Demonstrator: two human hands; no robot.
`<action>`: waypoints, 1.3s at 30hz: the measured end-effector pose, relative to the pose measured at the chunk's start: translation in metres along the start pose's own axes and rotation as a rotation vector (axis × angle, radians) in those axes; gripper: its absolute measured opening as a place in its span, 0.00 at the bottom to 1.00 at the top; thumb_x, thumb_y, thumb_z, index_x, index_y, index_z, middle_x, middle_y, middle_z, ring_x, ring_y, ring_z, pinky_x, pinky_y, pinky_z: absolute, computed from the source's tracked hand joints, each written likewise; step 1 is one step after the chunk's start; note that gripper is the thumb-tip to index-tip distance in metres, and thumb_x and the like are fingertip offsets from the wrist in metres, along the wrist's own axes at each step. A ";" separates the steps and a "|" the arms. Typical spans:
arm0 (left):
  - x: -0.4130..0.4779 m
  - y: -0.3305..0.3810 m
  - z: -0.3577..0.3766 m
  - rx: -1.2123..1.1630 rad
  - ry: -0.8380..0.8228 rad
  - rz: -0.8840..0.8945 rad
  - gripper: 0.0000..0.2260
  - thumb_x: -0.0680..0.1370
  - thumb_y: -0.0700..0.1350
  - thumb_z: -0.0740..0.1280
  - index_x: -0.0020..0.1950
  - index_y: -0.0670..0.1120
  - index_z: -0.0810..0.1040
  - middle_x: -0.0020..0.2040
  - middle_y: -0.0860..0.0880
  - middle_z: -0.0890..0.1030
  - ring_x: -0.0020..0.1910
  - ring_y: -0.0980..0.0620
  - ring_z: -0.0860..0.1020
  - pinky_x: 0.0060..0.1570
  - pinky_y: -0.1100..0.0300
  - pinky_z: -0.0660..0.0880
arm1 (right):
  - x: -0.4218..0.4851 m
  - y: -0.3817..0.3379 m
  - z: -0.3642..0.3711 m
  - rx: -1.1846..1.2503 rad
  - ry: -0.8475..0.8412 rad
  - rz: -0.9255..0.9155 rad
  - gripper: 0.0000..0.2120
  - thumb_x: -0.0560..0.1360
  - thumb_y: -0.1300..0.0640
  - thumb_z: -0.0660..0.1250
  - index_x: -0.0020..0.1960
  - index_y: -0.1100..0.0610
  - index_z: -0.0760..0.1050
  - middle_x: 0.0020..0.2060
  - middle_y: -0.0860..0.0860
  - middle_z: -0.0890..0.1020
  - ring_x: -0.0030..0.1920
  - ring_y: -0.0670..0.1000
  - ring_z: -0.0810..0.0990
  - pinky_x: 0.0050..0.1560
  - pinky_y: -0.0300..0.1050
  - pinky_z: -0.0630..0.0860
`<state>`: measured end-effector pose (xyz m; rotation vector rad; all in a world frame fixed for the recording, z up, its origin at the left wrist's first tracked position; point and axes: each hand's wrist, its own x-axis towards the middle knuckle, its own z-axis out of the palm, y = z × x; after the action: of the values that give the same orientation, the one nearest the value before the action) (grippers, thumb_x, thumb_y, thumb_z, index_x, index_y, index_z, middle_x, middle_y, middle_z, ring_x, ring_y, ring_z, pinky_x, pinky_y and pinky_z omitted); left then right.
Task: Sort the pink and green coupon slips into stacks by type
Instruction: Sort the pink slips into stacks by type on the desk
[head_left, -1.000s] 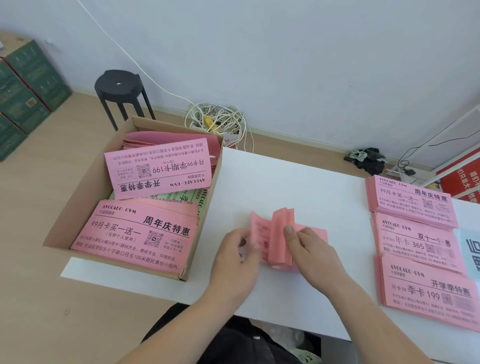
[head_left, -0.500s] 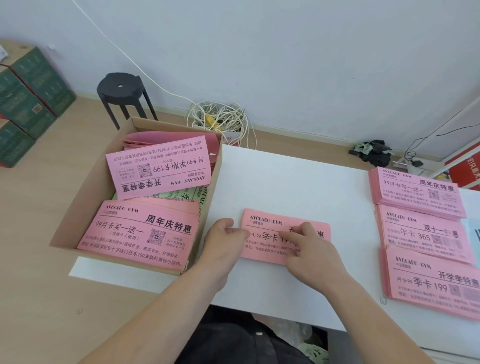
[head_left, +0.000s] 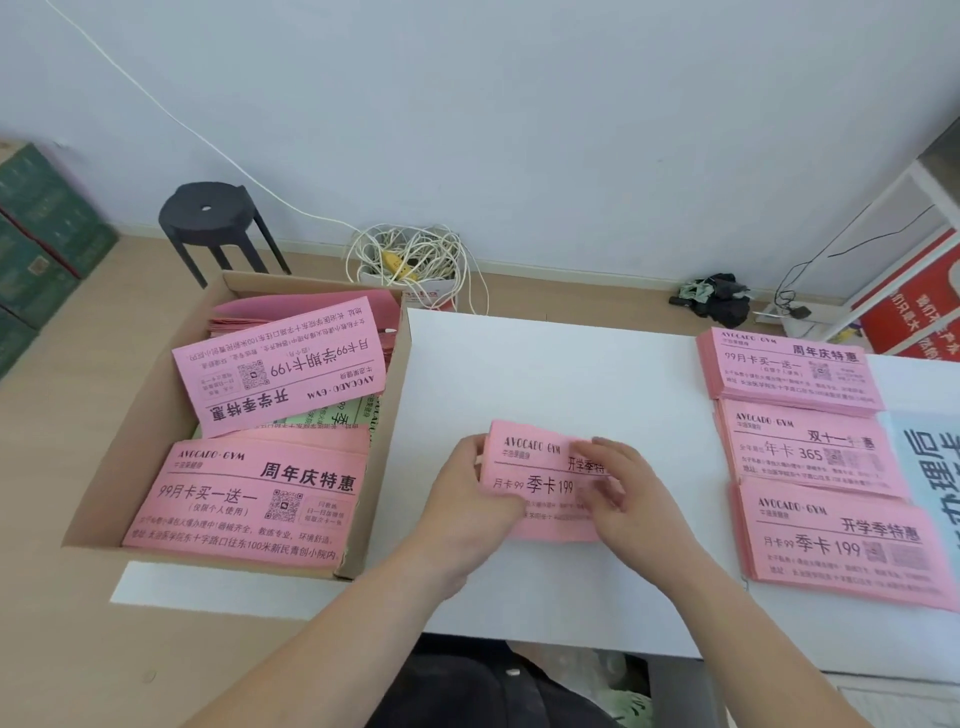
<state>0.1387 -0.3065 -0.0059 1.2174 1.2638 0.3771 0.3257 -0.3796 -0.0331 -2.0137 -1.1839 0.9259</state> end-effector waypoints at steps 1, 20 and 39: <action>0.003 0.000 -0.004 -0.003 -0.005 -0.004 0.24 0.72 0.28 0.65 0.60 0.53 0.74 0.51 0.53 0.84 0.49 0.58 0.83 0.38 0.70 0.77 | -0.002 0.002 -0.005 0.042 0.055 0.029 0.27 0.79 0.66 0.67 0.71 0.43 0.72 0.71 0.42 0.69 0.65 0.34 0.73 0.69 0.46 0.73; 0.013 -0.005 -0.021 -0.156 0.059 0.203 0.18 0.73 0.28 0.72 0.53 0.49 0.84 0.44 0.54 0.84 0.43 0.57 0.80 0.44 0.67 0.76 | -0.006 -0.005 -0.047 0.538 0.284 0.071 0.10 0.73 0.74 0.71 0.45 0.60 0.77 0.37 0.47 0.83 0.34 0.44 0.78 0.36 0.33 0.71; 0.027 -0.026 -0.019 0.580 0.256 0.671 0.22 0.80 0.35 0.64 0.71 0.54 0.75 0.63 0.57 0.73 0.56 0.55 0.77 0.49 0.55 0.79 | 0.007 0.011 -0.005 0.037 0.363 -0.179 0.26 0.81 0.68 0.63 0.71 0.42 0.73 0.59 0.44 0.74 0.60 0.40 0.74 0.59 0.32 0.71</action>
<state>0.1215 -0.2863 -0.0382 2.1546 1.1857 0.6959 0.3378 -0.3783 -0.0408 -1.9069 -1.1096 0.4656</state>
